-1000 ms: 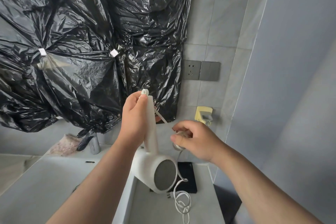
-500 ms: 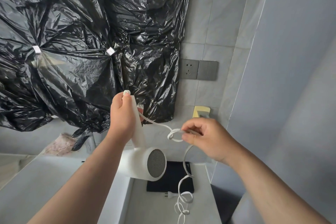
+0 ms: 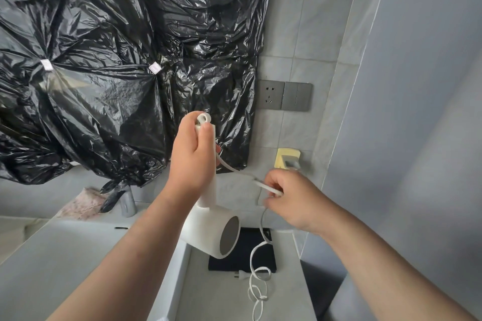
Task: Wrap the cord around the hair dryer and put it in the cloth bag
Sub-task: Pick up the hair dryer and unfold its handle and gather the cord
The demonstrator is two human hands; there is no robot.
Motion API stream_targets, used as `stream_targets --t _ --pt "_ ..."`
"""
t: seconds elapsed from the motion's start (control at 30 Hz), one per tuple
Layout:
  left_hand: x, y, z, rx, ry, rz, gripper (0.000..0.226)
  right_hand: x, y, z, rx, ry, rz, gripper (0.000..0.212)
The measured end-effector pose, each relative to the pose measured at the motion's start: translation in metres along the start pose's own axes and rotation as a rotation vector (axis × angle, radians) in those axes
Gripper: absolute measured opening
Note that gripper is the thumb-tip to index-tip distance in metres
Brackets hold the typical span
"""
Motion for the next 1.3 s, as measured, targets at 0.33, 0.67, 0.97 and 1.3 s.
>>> stream_targets --t 0.33,0.67,0.97,1.3 --pt "0.01 -0.007 0.0 -0.254 -0.275 -0.189 0.024 -0.025 0.02 0.0 -0.489 -0.321 -0.077 0.012" --pt "0.005 -0.016 0.0 -0.274 -0.174 -0.118 0.025 -0.028 -0.001 -0.015 0.557 0.097 0.034 0.041" --pt "-0.016 0.0 -0.017 -0.172 0.061 -0.186 0.022 -0.022 0.025 -0.006 0.934 0.29 0.232 0.049" --pt "-0.026 0.012 -0.011 -0.117 0.189 -0.174 0.018 -0.022 0.026 0.005 0.682 0.293 -0.186 0.032"
Point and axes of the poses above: each hand's wrist, its own x-axis towards the middle knuckle, its own y-axis out of the palm, z = x × y, the point moved 2 cm from there along x, towards the middle knuckle, and after that the axes turned 1 degree about -z, right-handed, at the moved point
